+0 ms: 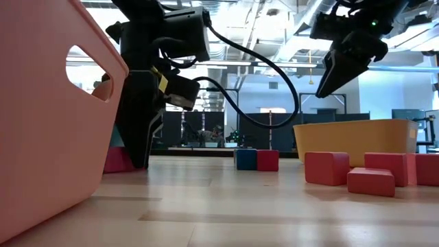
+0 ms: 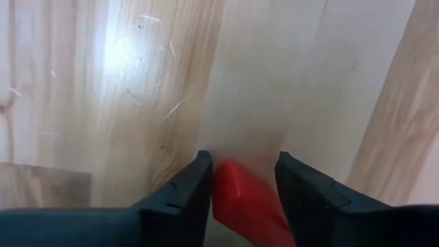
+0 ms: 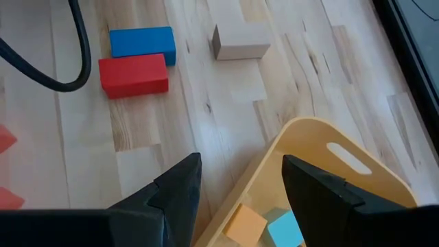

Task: Sort blocks by size
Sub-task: Put the thin top red rectangular block into the green bin

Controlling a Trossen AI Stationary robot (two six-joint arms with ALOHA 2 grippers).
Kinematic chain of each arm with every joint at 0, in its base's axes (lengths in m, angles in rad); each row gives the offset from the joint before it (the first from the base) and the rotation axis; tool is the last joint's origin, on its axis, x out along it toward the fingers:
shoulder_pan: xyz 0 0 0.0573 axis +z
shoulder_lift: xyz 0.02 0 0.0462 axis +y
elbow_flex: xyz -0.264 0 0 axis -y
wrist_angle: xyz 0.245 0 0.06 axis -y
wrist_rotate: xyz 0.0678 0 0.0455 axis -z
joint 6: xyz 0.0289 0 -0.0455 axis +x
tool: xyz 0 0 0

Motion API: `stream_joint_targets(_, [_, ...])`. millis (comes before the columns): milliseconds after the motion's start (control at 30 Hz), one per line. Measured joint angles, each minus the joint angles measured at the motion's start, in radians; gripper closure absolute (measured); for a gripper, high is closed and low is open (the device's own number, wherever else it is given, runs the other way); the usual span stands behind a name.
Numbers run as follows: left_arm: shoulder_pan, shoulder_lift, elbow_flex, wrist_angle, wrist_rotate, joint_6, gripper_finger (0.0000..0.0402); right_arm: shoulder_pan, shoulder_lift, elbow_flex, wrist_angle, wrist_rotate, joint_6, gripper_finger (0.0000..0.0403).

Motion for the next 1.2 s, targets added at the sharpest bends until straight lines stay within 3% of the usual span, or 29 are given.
stream_joint_targets(367, [0.002,0.006,0.031,-0.023,-0.006,0.081,0.0354,0.0,0.0,0.0,0.002,0.0,0.001,0.0168])
stream_joint_targets(733, [0.002,0.006,0.113,-0.04,-0.03,0.157,0.0348,0.0,0.0,0.001,0.002,0.0,0.001,0.0168])
stream_joint_targets(1200, [0.002,0.003,0.283,-0.218,-0.19,0.254,0.0349,0.0,0.0,0.001,0.002,0.0,0.003,0.0168])
